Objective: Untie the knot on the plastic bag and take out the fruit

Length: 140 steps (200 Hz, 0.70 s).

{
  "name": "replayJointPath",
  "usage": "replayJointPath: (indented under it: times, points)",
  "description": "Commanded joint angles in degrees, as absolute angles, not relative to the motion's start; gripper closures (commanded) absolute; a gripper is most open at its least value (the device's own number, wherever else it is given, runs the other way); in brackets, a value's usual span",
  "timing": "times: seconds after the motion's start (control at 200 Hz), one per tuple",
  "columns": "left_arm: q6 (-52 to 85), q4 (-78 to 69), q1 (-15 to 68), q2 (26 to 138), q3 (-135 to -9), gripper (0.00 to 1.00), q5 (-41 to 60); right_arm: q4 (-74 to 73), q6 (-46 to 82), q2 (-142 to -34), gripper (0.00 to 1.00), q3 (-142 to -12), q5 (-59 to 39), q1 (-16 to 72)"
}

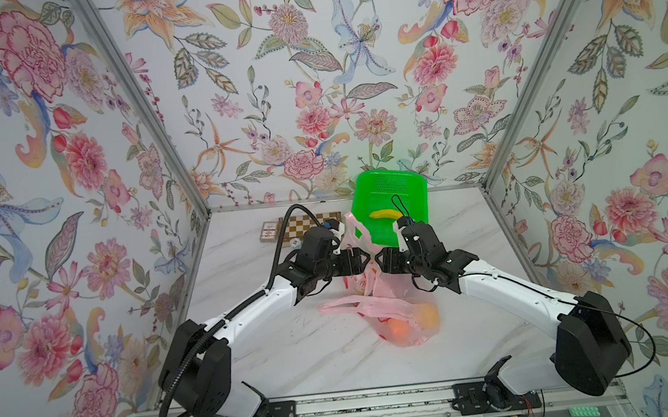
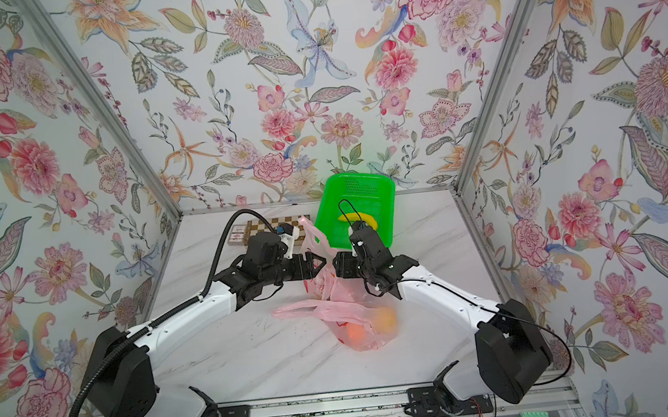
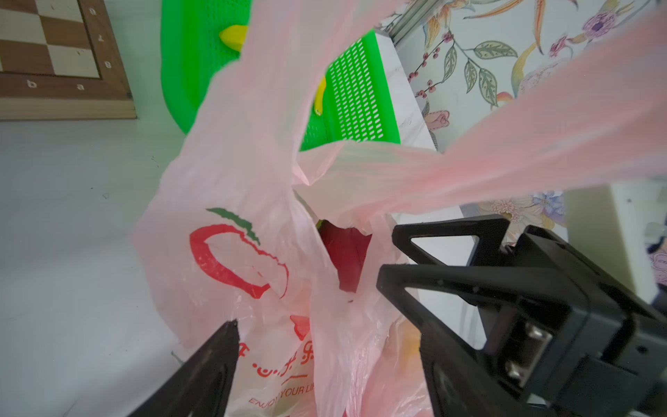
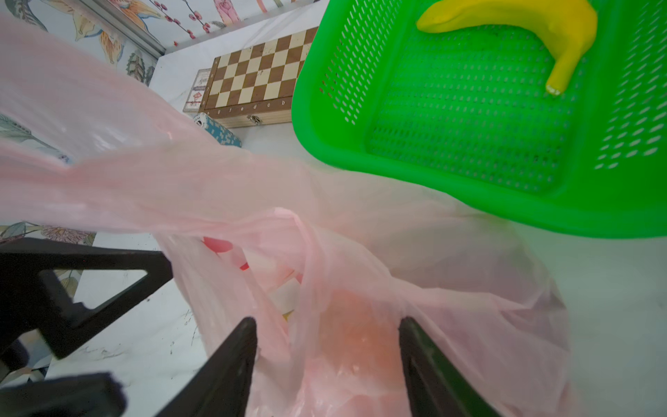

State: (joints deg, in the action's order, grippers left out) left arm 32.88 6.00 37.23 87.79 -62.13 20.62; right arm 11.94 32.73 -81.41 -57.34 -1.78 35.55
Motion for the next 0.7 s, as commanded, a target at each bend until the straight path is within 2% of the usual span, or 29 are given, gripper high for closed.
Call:
replayJointPath:
  times: [0.0, 0.11, 0.3, 0.495, 0.58, 0.671, 0.696]
  points:
    - [33.39, 7.70, 37.72, 91.09, -64.21, 0.19, 21.37, 11.56, 34.01, -82.65, 0.38, -58.58, -3.34, 36.14]
    - [33.57, 7.19, 37.90, 94.08, -65.22, 0.25, 23.70, 12.50, 34.34, -84.97, 0.41, -59.44, -2.01, 37.21]
    - [32.90, 8.59, 38.06, 96.90, -66.04, 0.41, 23.89, 13.70, 33.20, -87.34, 0.62, -60.46, 1.12, 38.01]
    - [32.45, 8.25, 38.06, 96.10, -65.06, 0.70, 23.46, 14.23, 32.09, -88.33, 0.84, -60.49, 1.69, 38.32]
    - [32.10, 7.83, 38.05, 94.83, -64.28, 0.81, 22.28, 13.65, 31.31, -88.18, 1.00, -60.34, 0.48, 38.28]
    - [31.82, 7.15, 37.72, 92.95, -62.85, 0.99, 20.52, 13.71, 30.97, -87.12, 1.00, -60.13, 0.85, 38.09]
    - [31.82, 6.92, 37.56, 92.32, -62.32, 1.00, 20.12, 13.63, 30.88, -86.62, 1.00, -59.91, 1.13, 38.01]
